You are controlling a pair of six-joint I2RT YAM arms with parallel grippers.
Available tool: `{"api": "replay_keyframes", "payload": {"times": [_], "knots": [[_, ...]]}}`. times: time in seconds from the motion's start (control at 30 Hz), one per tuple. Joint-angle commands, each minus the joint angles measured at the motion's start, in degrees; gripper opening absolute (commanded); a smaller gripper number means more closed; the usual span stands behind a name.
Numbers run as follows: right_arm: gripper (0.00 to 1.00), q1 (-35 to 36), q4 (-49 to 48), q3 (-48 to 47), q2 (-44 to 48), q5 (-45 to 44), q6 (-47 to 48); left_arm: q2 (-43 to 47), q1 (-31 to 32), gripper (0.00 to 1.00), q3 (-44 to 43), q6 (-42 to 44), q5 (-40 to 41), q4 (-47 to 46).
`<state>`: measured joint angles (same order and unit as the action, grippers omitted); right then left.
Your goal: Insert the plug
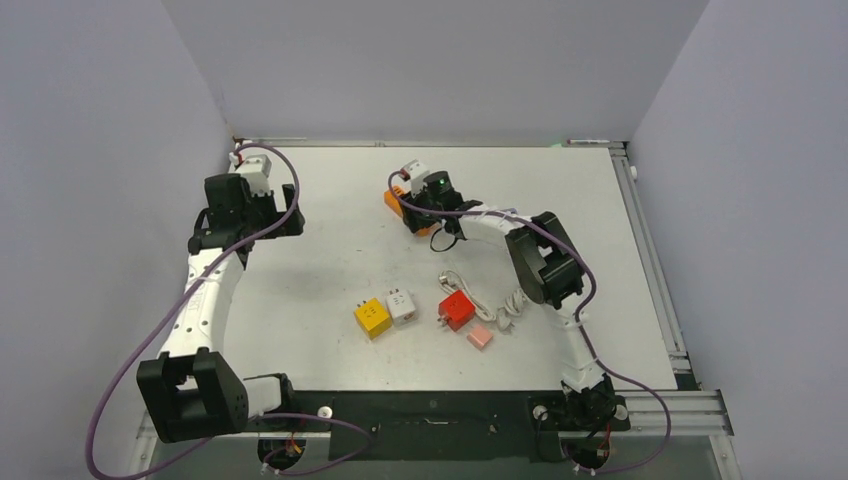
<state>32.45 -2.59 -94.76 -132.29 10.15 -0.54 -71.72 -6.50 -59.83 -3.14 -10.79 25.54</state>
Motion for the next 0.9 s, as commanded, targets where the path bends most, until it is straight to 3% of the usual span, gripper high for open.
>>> {"api": "replay_keyframes", "payload": {"times": [0.0,0.27,0.5,0.57,0.87], "knots": [[0.28,5.5,-1.9,6.0,6.3,10.5,4.2,2.5,-0.5,0.96,-0.7,2.1,-0.8,1.7],[0.38,11.0,-2.7,13.7,10.3,17.8,12.2,5.0,-0.4,0.96,0.8,2.9,-1.2,2.9],[0.45,14.9,11.5,7.4,7.8,23.7,23.1,6.6,-0.4,0.96,1.7,5.5,-3.1,3.9],[0.53,15.5,14.4,5.5,7.0,23.5,25.0,6.8,-0.4,0.96,1.9,5.9,-4.0,4.0],[0.75,14.3,9.8,4.7,11.0,16.6,19.8,7.2,-0.4,0.96,1.8,8.3,-9.0,7.0]]}}
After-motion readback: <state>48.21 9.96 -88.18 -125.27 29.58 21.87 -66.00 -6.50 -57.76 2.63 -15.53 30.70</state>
